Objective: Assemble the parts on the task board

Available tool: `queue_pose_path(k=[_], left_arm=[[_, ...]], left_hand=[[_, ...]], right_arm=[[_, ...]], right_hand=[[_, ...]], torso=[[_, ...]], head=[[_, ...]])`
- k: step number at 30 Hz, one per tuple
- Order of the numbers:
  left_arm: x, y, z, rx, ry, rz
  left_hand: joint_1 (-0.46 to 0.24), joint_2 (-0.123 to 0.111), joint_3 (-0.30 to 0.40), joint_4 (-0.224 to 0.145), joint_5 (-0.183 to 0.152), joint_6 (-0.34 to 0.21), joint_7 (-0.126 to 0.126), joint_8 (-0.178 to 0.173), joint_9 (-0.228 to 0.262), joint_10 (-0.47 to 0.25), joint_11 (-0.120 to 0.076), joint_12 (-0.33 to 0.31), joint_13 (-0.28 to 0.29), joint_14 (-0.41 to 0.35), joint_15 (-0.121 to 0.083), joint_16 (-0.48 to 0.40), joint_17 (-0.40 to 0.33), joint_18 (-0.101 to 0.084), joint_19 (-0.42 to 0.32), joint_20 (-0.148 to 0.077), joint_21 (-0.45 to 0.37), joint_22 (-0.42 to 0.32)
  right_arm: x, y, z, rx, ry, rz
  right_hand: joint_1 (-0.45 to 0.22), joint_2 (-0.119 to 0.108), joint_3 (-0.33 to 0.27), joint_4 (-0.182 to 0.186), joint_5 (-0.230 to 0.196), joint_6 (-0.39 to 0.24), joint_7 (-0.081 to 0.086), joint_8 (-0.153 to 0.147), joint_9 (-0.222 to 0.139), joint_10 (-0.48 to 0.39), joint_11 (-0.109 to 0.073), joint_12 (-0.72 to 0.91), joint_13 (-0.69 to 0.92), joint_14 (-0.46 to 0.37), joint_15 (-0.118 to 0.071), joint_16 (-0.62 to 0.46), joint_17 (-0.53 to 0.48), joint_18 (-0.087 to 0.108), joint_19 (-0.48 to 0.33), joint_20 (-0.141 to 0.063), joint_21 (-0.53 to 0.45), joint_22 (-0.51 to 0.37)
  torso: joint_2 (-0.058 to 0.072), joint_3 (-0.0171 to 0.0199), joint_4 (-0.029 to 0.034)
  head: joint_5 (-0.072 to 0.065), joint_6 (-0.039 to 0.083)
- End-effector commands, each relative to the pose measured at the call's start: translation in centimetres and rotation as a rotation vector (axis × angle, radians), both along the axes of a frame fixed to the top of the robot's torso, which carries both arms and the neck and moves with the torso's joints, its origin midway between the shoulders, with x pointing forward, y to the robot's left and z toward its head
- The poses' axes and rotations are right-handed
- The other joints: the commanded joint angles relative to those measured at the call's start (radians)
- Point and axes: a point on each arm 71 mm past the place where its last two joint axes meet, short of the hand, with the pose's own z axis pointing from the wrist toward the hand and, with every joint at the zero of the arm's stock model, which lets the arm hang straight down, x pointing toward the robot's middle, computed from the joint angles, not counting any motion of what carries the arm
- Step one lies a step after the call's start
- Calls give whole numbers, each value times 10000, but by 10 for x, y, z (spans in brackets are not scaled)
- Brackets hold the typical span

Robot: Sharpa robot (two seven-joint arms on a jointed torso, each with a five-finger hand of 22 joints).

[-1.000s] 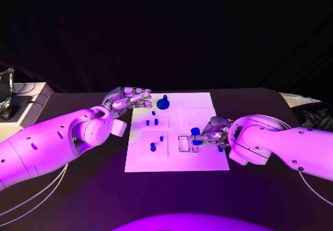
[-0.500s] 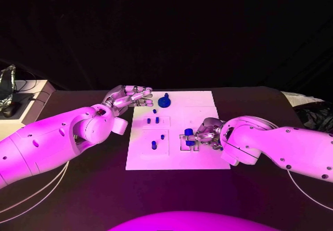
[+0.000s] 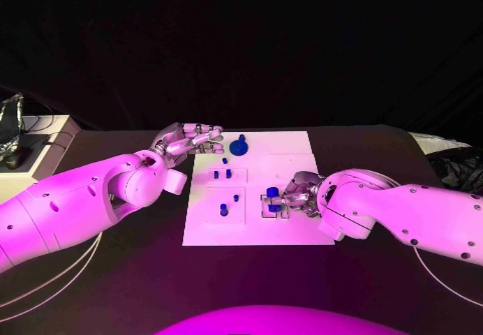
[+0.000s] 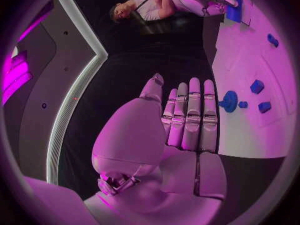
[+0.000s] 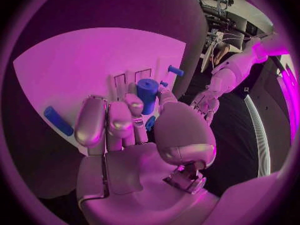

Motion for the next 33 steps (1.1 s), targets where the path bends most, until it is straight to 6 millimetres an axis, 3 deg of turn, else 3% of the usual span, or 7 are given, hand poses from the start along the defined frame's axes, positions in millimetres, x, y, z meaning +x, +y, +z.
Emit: queue_pose_path(k=[1, 5, 12, 33], left_arm=[[-1, -3, 1, -154, -6, -172], [-1, -3, 1, -154, -5, -174], [-1, -2, 1, -138, -2, -151], [-1, -1, 1, -122, 11, -127]], left_hand=[[4, 106, 6, 31, 39, -10, 67, -3, -2, -54, -22, -21, 12, -71, 19, -20, -6, -202, 8, -8, 33, -9], [23, 98, 19, 49, 38, -12, 72, -3, -1, -49, -22, -21, 12, -77, 21, -19, -6, -204, 1, -7, 40, -41], [23, 98, 19, 49, 38, -12, 72, -3, -1, -49, -22, -21, 12, -77, 21, -19, -6, -204, 1, -7, 40, -41], [37, 86, 36, 86, 41, -18, 75, -4, -2, -52, -21, -21, 12, -91, 24, -20, -6, -208, -8, -4, 64, -116]], right_arm=[[-2, 4, -2, -88, 36, 290], [-4, 6, -4, -76, 101, 367], [-5, 6, -7, -129, 165, 432], [-7, 9, -12, -282, 409, 712]], right_hand=[[9, -78, 2479, -2568, -51, 72, -7, -38, -11, 46, -37, -16, -4, -1, -33, -25, 6, -115, 346, -50, 21, 1514], [11, -92, 2466, -2571, -62, 74, -7, -38, -13, 47, -36, -13, -3, -1, -34, -26, 5, -114, 345, -50, 17, 1513], [36, -71, 2448, -2566, -62, 82, -11, -40, -24, 47, -39, -17, -8, -2, -36, -28, 3, -115, 347, -51, 20, 1514], [52, -163, 2286, -2530, -163, 113, -16, -37, -60, 39, -38, -16, -12, -4, -34, -37, 1, -118, 341, -51, 17, 1514]], torso=[[5, 2, 6], [13, 7, 31], [13, -7, 15], [-1, 10, -7]], head=[[20, -20], [46, -48], [96, -98], [176, -160]])
